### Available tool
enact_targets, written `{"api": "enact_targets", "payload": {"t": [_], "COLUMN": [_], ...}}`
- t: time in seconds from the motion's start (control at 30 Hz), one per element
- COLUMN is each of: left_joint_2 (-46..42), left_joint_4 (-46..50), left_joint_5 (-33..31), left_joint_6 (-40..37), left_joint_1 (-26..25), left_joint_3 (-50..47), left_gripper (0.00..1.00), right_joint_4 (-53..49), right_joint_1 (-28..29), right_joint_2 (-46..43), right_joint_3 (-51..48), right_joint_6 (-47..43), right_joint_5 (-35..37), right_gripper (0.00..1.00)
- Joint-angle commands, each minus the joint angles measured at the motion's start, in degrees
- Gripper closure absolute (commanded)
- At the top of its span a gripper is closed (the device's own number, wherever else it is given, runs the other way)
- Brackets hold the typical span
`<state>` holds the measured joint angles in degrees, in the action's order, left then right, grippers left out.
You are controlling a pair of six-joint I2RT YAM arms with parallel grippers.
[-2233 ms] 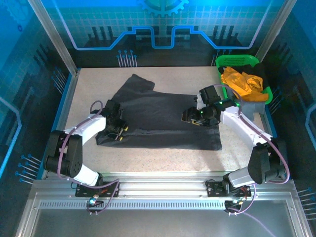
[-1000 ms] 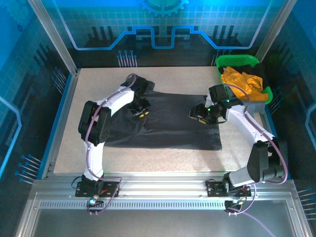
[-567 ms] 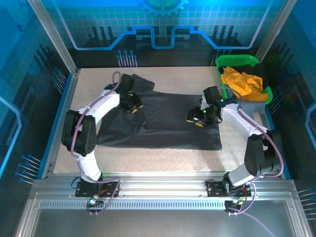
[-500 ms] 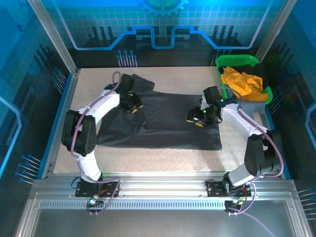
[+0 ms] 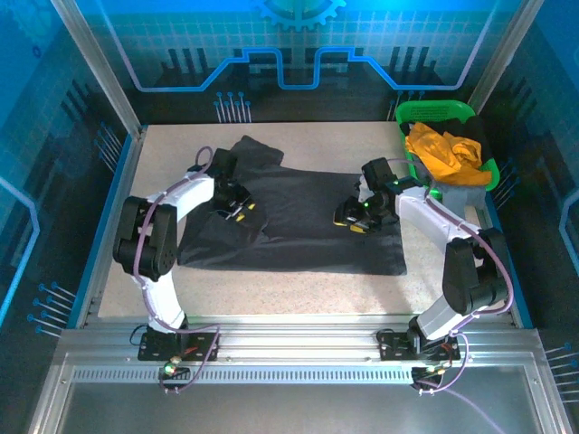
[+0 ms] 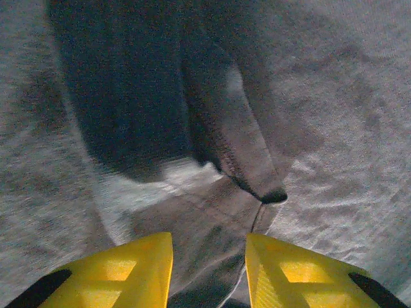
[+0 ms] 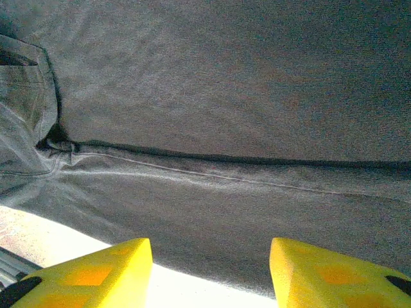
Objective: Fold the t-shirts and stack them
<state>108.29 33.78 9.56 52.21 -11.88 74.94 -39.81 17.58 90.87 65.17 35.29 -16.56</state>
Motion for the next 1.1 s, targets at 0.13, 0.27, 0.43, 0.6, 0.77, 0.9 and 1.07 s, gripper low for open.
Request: {"api": "enact_targets", "payload": {"t": [0.13, 0.27, 0.43, 0.6, 0.77, 0.9, 1.07], "left_joint_2": [5.1, 8.2, 10.3, 10.5, 10.0, 10.2, 9.7], "left_joint_4": [1.9, 4.9, 7.0, 6.7, 6.1, 7.8, 9.3], "left_joint_5": [1.9, -0.7, -1.8, -2.2, -2.9, -3.3, -4.5], "left_joint_6": [-2.9, -6.6, -10.7, -11.7, -11.9, -13.2, -15.5], "left_joint_1": [-4.7, -5.4, -6.2, -7.6, -8.7, -9.5, -11.0], "left_joint_3": [6.1, 8.4, 9.9, 10.1, 10.7, 12.4, 13.9], "left_gripper": [0.66, 0.67, 0.7, 0.82, 0.99, 1.0, 1.0], "right_joint_4": [-0.4, 0.0, -0.3, -0.4, -0.4, -0.5, -0.4], "right_joint_1": [-0.6, -0.9, -1.0, -1.2, -1.3, -1.4, -1.5], "right_joint_2": [0.1, 0.0, 0.1, 0.3, 0.6, 0.6, 0.6], "right_joint_3": [0.4, 0.3, 0.6, 0.5, 0.6, 0.6, 0.2], "right_joint_6": [-0.5, -0.3, -0.4, -0.5, -0.4, -0.5, -0.5], "right_joint_5": [-0.5, -0.9, -0.8, -0.8, -0.9, -0.8, -1.0], "right_gripper": [0.48, 0.48, 0.48, 0.48, 0.48, 0.48, 0.49]}}
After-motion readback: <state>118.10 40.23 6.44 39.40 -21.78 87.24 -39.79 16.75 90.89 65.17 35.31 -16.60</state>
